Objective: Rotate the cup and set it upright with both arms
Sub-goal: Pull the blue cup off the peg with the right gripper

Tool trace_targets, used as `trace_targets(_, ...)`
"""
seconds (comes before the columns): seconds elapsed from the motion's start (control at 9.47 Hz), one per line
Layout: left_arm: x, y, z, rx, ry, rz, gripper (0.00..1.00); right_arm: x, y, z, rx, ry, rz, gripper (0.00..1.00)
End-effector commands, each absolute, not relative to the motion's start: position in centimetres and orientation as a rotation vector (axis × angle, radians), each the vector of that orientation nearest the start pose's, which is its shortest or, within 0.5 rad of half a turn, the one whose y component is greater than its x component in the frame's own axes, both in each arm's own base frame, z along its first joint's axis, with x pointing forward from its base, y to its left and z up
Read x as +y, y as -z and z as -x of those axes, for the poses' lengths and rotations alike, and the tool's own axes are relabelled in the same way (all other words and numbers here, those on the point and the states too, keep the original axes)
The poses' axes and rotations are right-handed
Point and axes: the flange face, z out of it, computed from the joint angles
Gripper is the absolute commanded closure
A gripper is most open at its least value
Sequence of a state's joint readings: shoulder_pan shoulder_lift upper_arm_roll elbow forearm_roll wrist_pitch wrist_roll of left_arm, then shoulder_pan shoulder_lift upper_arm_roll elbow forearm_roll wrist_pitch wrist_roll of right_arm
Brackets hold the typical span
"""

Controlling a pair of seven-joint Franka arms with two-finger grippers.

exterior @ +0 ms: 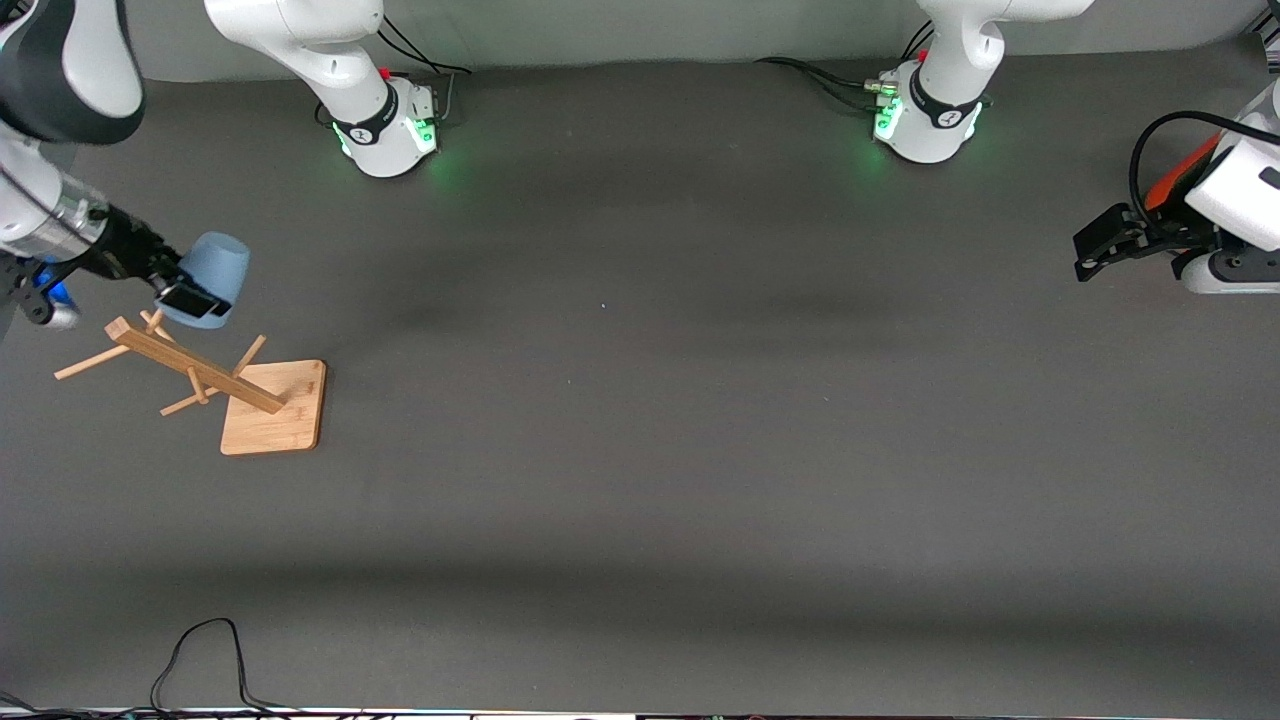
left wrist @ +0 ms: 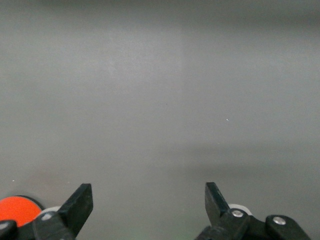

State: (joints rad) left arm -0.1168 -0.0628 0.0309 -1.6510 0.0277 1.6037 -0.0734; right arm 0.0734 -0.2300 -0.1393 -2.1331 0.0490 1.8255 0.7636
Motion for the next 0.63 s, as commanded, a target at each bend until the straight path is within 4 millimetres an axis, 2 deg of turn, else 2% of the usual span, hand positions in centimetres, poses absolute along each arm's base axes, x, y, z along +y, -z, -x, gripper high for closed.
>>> trace_targets(0.0,-4.4,-62.7,-53.6,0.044,0.022,3.118,0.0,2.2,-51.9,-46.0,1.367,-0.17,2.769,0.37)
trace_targets(0.11,-4.4,-62.7,-53.6,0.044,0.022,3.118,0.0,5.3,-52.3,-45.5,1.429,-0.177,2.751,0.37)
trace_targets(0.32,-4.4,-62.7,-53.6,0.044,0.024,3.118,0.0,13.1,-52.4,-44.1,1.596,-0.179,2.686,0.37)
trace_targets(0.53,-4.4,-62.8,-53.7,0.044,0.033,3.12,0.0,23.0,-51.0,-43.2,1.82,-0.148,2.562,0.37)
